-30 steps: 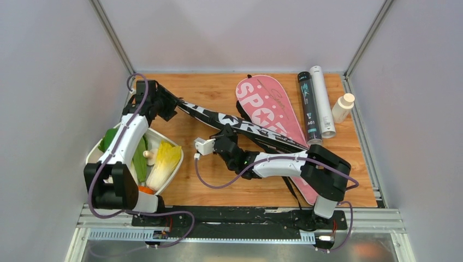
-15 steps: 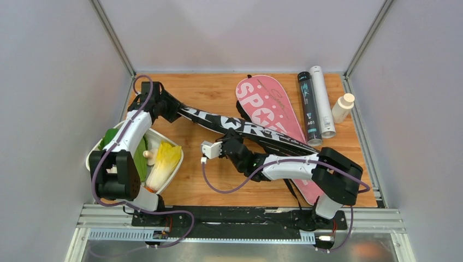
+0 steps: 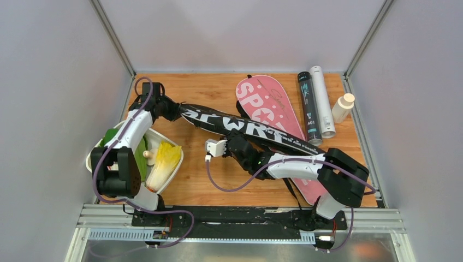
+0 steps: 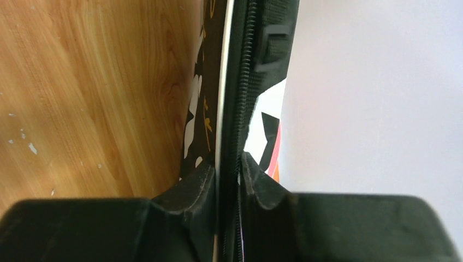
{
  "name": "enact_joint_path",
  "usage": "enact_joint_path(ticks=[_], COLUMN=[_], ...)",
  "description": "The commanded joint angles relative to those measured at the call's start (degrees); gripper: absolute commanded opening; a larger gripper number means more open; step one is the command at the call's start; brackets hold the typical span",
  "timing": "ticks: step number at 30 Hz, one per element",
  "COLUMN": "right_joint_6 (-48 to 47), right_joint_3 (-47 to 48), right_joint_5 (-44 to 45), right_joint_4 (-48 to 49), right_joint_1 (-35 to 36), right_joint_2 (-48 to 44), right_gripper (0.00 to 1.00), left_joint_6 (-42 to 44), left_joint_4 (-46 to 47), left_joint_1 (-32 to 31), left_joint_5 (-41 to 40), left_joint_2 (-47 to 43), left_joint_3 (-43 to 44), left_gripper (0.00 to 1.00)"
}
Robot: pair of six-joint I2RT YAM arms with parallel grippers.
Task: Pack up the badminton gear
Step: Zip the racket bag at the center of the board.
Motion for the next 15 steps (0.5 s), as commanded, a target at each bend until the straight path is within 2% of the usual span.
enact_joint_path(ticks=[1, 4, 10, 12, 15], right_joint_6=[13.4, 30.7, 68.5, 78.8, 88.3], right_joint_3=[6.8, 10.8, 10.8, 9.7, 7.0], right_joint_5=[-1.0, -3.5, -11.6, -13.0, -14.0], right_joint_4=[-4.6, -11.3, -12.7, -10.9, -5.0], right_joint_1=[-0.9, -0.8, -0.7, -0.7, -0.5], right_joint_2=[-4.0, -6.3, -12.2, -12.7, -11.5], right_gripper=[0.31, 0.47, 0.71, 0.72, 0.68], left_joint_6=[-4.2, -8.1, -14.5, -16.7, -18.7], left_joint_4=[1.2, 2.0, 3.6, 3.9, 2.6], left_joint_1=[0.2, 0.1, -0.1, -0.3, -1.1], left_joint_5=[6.9, 5.0, 5.1, 6.3, 6.9], left_joint_2=[-1.3, -3.6, -4.6, -4.2, -3.8], left_joint_3=[-1.8, -3.1, -5.5, -6.2, -6.0], left_gripper=[0.00, 0.00, 0.00, 0.00, 0.00])
